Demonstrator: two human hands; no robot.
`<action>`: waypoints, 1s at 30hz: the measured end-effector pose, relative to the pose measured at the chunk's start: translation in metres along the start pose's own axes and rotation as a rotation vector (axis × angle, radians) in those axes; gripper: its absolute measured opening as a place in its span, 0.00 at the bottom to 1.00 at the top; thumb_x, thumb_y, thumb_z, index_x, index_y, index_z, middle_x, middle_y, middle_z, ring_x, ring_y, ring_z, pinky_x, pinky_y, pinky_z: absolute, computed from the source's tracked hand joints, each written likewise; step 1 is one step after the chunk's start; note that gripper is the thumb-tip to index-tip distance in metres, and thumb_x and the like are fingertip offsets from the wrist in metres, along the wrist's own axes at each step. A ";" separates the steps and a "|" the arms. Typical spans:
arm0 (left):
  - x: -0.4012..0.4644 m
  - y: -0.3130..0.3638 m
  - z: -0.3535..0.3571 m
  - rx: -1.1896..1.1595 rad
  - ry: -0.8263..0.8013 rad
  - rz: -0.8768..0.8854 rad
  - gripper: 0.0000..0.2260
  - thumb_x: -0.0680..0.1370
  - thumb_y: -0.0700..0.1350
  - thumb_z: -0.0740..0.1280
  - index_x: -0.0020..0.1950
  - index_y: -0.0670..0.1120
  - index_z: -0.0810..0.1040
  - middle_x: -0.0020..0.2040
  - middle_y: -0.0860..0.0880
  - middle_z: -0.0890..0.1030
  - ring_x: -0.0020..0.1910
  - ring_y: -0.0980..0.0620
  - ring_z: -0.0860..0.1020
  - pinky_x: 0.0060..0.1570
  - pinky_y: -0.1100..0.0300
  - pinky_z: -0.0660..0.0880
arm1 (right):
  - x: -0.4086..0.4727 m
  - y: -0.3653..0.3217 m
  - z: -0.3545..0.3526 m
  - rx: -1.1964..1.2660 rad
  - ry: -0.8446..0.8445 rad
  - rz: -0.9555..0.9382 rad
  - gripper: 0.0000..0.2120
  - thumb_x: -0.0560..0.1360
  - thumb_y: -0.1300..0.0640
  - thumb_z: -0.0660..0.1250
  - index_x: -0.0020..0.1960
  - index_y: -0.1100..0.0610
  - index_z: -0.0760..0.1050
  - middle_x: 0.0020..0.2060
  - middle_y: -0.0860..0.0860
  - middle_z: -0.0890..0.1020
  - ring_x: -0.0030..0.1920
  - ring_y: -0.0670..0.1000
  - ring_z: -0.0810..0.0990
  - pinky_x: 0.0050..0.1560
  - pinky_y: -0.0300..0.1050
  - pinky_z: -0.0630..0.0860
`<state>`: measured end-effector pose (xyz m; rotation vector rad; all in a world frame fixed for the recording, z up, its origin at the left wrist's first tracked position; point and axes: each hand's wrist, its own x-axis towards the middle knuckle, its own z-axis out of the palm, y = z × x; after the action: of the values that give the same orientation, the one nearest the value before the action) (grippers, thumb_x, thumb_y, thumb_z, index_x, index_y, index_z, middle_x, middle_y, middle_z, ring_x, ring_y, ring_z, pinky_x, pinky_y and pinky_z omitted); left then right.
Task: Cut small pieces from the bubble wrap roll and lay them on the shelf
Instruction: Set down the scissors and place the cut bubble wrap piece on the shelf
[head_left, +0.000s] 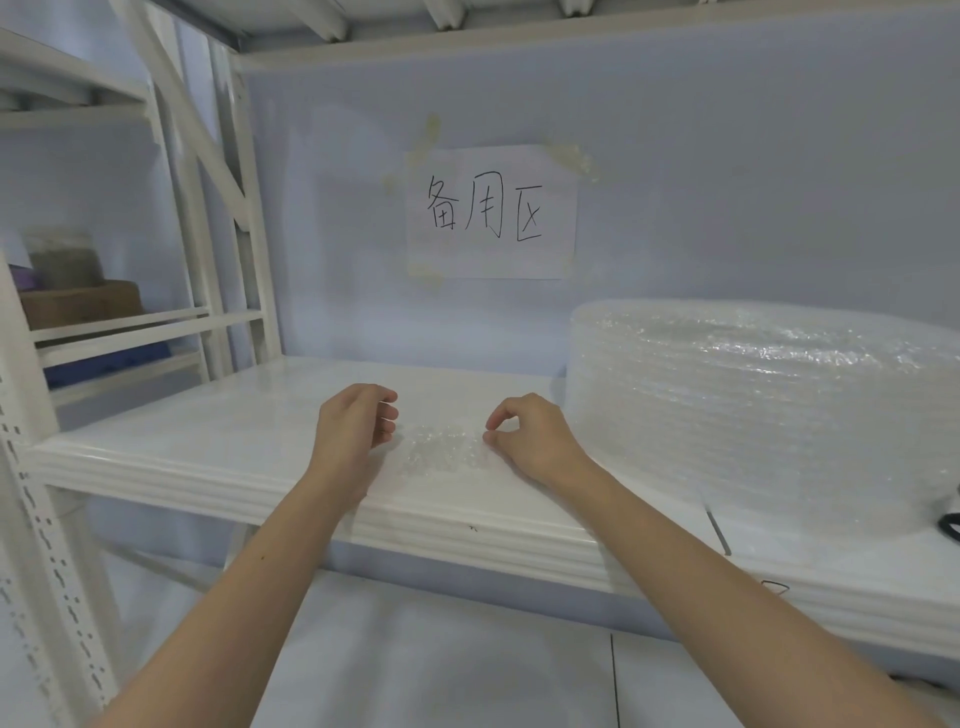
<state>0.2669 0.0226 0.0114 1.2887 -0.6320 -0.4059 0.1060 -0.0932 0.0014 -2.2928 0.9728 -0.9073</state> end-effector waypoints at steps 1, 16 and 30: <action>0.000 0.000 0.000 0.002 0.002 -0.002 0.09 0.79 0.38 0.60 0.48 0.38 0.79 0.39 0.43 0.76 0.36 0.49 0.73 0.41 0.59 0.74 | 0.000 0.000 0.000 -0.010 -0.006 -0.004 0.07 0.75 0.58 0.70 0.51 0.59 0.82 0.57 0.54 0.79 0.54 0.52 0.77 0.49 0.40 0.68; 0.001 -0.002 -0.001 0.006 -0.014 0.004 0.09 0.78 0.38 0.60 0.46 0.39 0.79 0.39 0.43 0.76 0.35 0.49 0.73 0.41 0.58 0.74 | -0.006 0.001 -0.004 0.054 -0.108 -0.034 0.09 0.76 0.57 0.69 0.55 0.57 0.82 0.54 0.50 0.83 0.51 0.46 0.79 0.47 0.34 0.70; -0.005 -0.007 0.001 0.312 0.072 0.238 0.11 0.78 0.41 0.60 0.43 0.42 0.80 0.38 0.48 0.79 0.36 0.52 0.74 0.39 0.56 0.70 | -0.009 -0.001 -0.006 0.054 0.003 -0.059 0.11 0.79 0.59 0.62 0.57 0.57 0.80 0.61 0.53 0.77 0.63 0.51 0.75 0.55 0.36 0.64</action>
<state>0.2625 0.0231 0.0032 1.4950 -0.7994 -0.0655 0.0975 -0.0872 0.0025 -2.2856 0.8759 -0.9501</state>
